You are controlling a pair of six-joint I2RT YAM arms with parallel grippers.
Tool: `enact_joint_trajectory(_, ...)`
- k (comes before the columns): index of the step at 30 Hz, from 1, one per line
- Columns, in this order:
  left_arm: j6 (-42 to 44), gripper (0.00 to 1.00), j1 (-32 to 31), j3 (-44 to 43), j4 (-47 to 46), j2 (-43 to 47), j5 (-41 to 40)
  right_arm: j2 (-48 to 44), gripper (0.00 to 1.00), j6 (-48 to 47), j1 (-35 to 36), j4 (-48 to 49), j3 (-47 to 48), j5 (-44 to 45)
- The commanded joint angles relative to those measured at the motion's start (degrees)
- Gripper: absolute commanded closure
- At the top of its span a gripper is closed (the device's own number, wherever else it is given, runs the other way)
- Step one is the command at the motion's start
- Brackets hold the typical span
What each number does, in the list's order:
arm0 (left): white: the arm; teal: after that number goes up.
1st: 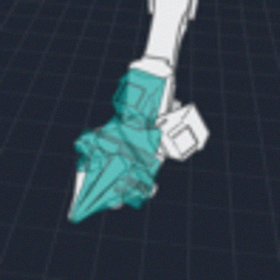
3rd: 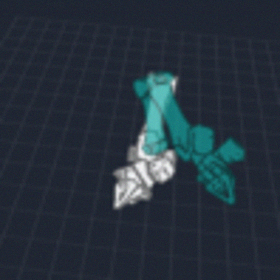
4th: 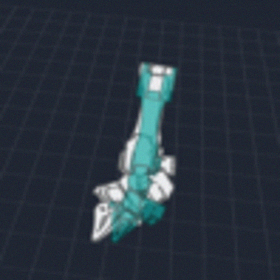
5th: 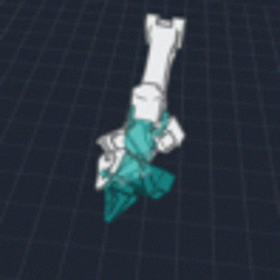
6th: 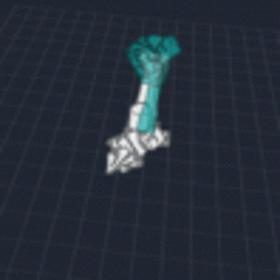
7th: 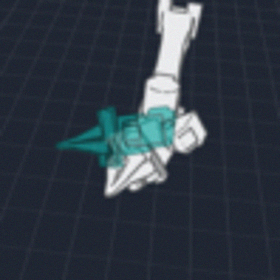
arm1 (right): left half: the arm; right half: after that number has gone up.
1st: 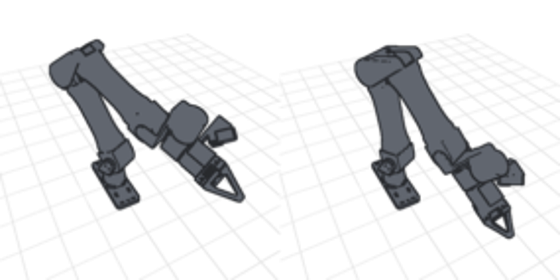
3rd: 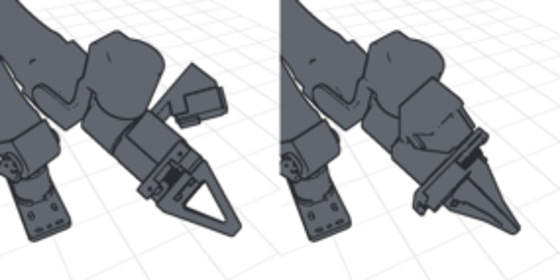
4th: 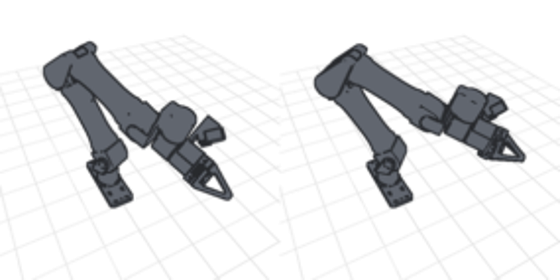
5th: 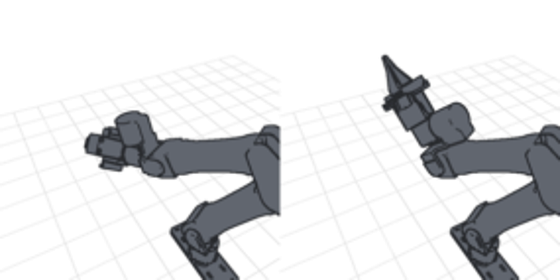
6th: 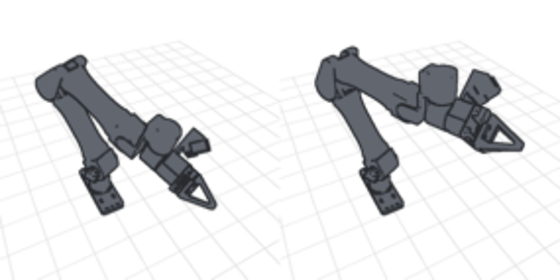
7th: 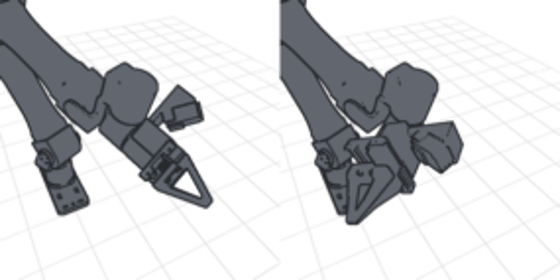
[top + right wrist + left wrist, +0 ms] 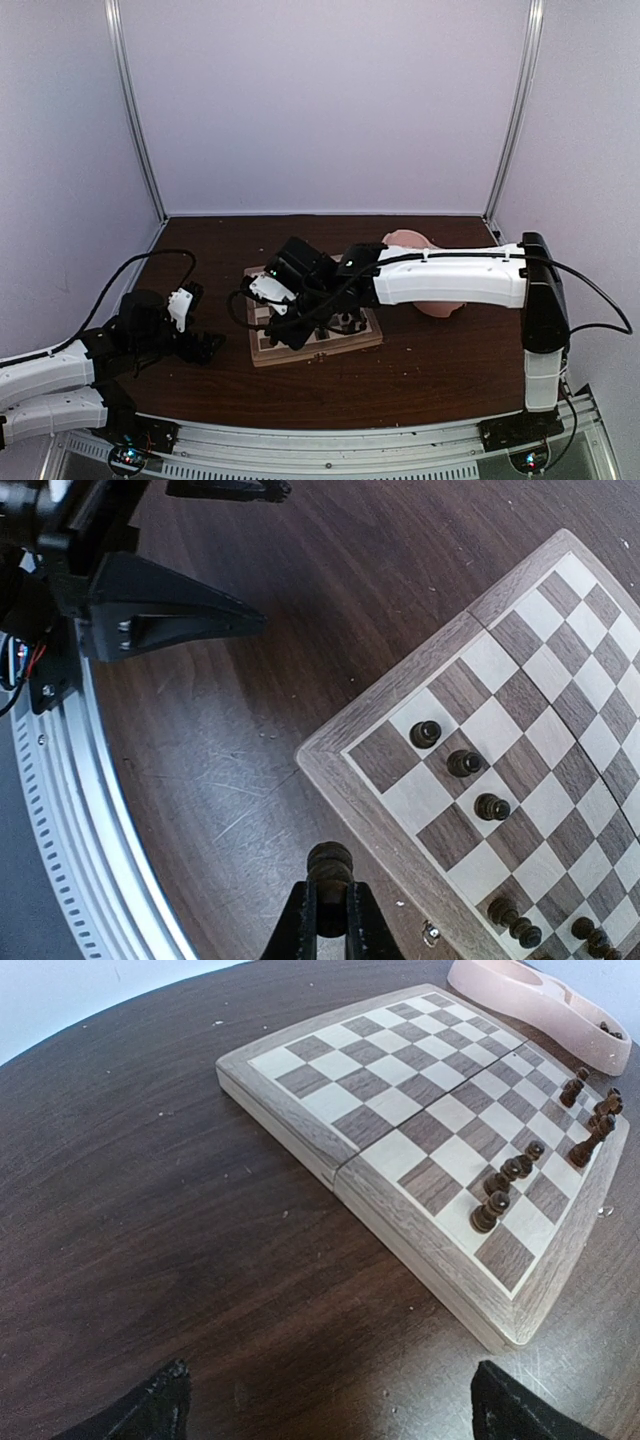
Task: Set up the chess pieces on the board
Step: Place the knight at g8.
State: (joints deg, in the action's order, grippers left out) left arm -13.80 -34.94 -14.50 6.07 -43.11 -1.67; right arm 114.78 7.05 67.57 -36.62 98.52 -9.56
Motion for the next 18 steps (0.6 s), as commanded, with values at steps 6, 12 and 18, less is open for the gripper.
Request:
enact_joint_trajectory(6, -0.17, 0.02, -0.22, -1.23, -2.20, 0.66, 0.28, 7.13, 0.96, 0.82, -0.05, -3.27, 6.48, 10.84)
enact_joint_trajectory(12, -0.28, 0.02, -0.22, -1.15, -2.17, 0.66, 0.32, 10.42, 0.95, 0.89, -0.10, -3.92, 9.02, 14.73)
enact_joint_trajectory(18, -0.26, 0.02, -0.22, -1.20, -2.17, 0.56, 0.34, 12.48, 0.95, 0.10, -0.11, -4.43, 10.61, 15.37)
